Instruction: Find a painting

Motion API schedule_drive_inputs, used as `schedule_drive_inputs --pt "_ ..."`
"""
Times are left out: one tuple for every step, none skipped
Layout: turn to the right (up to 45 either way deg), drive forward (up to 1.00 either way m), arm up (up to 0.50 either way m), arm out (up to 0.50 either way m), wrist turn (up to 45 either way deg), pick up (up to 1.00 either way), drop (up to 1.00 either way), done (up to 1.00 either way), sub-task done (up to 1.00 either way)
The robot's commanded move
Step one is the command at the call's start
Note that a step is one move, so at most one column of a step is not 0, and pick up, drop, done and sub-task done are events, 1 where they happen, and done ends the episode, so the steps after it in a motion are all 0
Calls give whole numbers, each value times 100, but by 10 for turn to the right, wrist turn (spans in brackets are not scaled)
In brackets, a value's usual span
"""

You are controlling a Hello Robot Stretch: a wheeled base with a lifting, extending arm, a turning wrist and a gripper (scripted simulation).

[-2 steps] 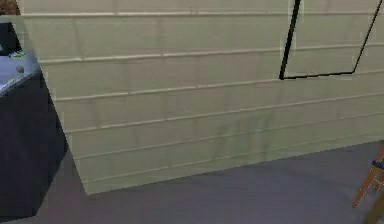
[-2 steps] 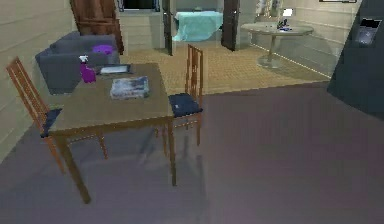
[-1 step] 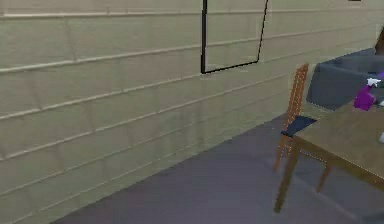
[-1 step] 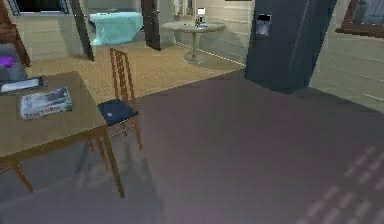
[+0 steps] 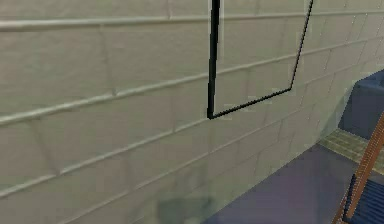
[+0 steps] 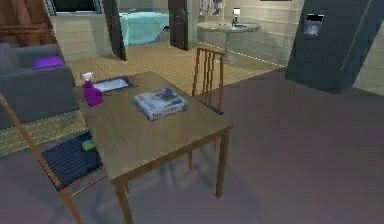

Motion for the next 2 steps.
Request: schedule_drive_inputs --pt "180 0 0 0 0 0 0 0 0" --pt "0 0 0 0 0 0 0 100 0"
